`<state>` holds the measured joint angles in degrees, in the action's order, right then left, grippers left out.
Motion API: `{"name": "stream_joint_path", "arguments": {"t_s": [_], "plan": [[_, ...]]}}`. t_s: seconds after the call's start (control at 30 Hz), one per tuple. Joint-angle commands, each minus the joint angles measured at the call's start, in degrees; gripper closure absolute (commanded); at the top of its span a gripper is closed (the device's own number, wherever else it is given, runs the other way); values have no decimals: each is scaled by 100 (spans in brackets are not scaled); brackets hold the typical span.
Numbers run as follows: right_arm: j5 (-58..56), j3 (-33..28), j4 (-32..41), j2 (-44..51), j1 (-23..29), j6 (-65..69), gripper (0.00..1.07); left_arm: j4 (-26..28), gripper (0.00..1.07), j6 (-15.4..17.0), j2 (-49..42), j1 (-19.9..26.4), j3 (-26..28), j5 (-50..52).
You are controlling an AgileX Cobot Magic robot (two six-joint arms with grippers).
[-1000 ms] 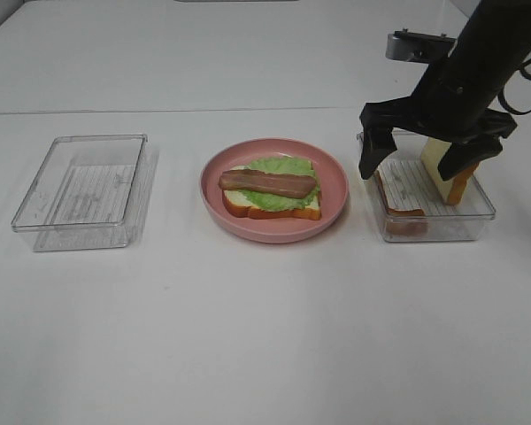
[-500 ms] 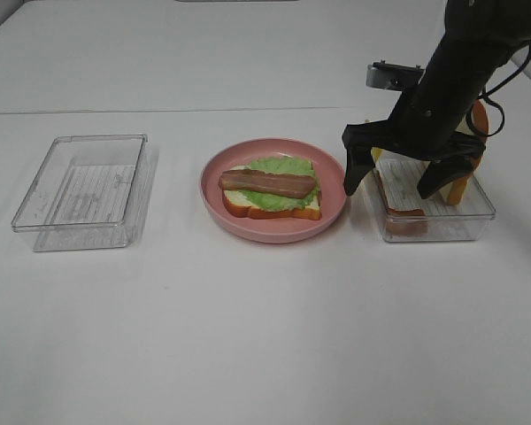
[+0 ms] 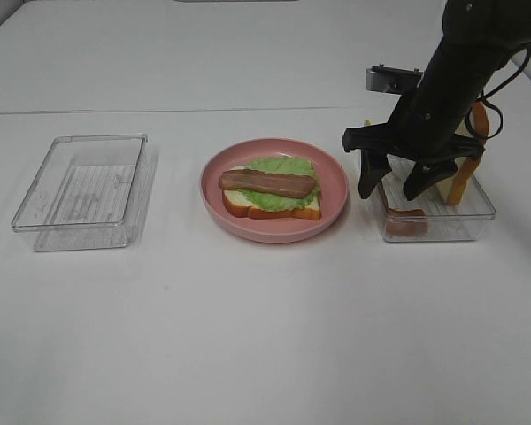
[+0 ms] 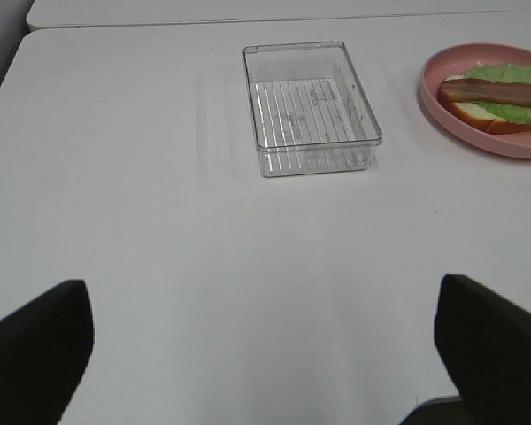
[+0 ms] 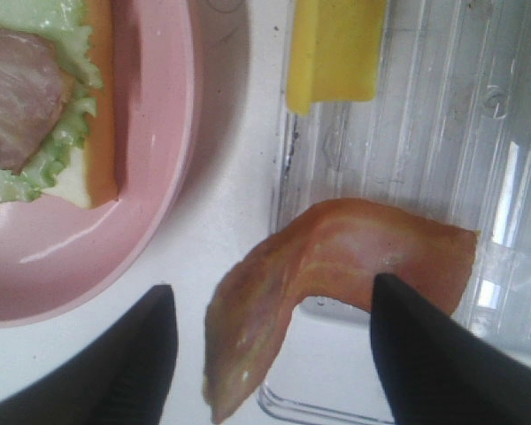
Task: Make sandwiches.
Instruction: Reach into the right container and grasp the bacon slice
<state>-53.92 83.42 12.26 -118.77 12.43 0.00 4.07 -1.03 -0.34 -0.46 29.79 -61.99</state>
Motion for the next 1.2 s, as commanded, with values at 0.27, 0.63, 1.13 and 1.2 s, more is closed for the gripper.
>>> {"name": "stream_joint_path", "arguments": {"t_s": [0.27, 0.63, 1.13, 1.2], "plan": [[29, 29, -34, -11, -6, -103, 54, 11, 6, -17, -80, -29, -29, 40], [46, 29, -80, -11, -6, -103, 68, 11, 6, -17, -80, -29, -29, 40], [-189, 29, -264, 103, -6, -120, 107, 11, 6, -17, -80, -29, -29, 40], [-229, 29, -235, 223, -6, -97, 107, 11, 6, -17, -80, -29, -29, 40]]}}
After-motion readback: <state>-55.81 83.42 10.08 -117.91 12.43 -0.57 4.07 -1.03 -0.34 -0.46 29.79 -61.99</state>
